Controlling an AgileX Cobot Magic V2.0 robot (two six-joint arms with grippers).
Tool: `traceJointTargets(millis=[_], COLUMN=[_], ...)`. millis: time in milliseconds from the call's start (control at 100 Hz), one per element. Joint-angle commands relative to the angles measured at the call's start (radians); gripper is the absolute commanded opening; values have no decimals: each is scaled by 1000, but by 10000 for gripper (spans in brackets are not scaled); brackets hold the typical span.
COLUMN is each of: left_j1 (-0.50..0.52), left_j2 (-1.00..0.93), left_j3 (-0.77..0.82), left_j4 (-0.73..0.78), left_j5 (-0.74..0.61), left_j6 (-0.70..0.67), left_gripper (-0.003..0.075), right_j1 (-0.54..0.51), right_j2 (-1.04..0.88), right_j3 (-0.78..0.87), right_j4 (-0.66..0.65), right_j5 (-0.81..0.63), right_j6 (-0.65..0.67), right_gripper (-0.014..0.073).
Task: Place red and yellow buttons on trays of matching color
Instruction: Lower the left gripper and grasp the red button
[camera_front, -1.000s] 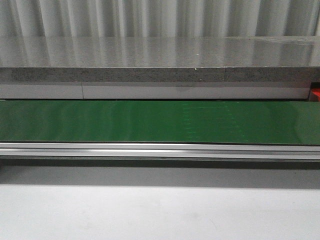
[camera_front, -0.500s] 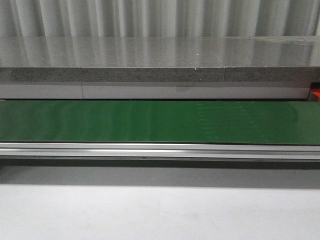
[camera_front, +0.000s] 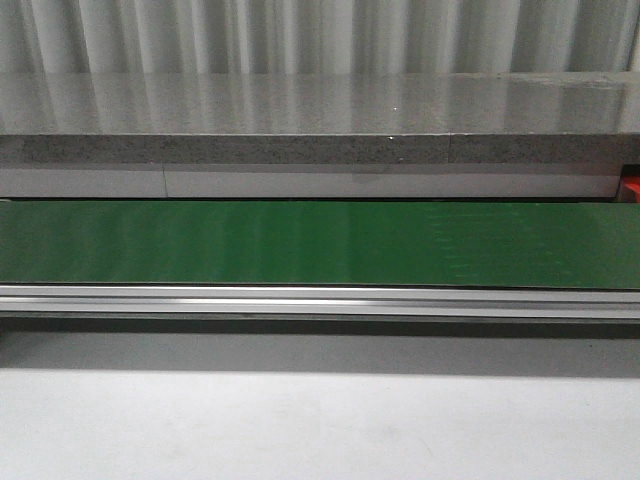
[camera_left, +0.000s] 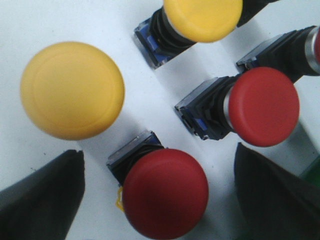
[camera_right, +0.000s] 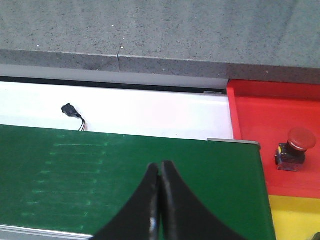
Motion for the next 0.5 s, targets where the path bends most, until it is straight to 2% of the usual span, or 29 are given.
traceJointTargets(millis=[0, 150, 340, 490], left_j1=[2, 2, 2, 2], left_j2=[-39, -39, -42, -96], left_j3=[-31, -31, -33, -33], left_j4=[-13, -13, -22, -63], left_j5=[-26, -11, 21, 64], left_j6=[-8, -8, -4, 94], left_gripper=[506, 309, -16, -20], right_j1=[2, 2, 2, 2], right_j2=[-3, -3, -3, -3], right_j3=[-26, -26, -26, -26], right_j4=[8, 8, 8, 8], right_j5=[-68, -68, -68, -68], right_j6=[-10, -10, -10, -10], right_gripper=[-68, -68, -68, -68])
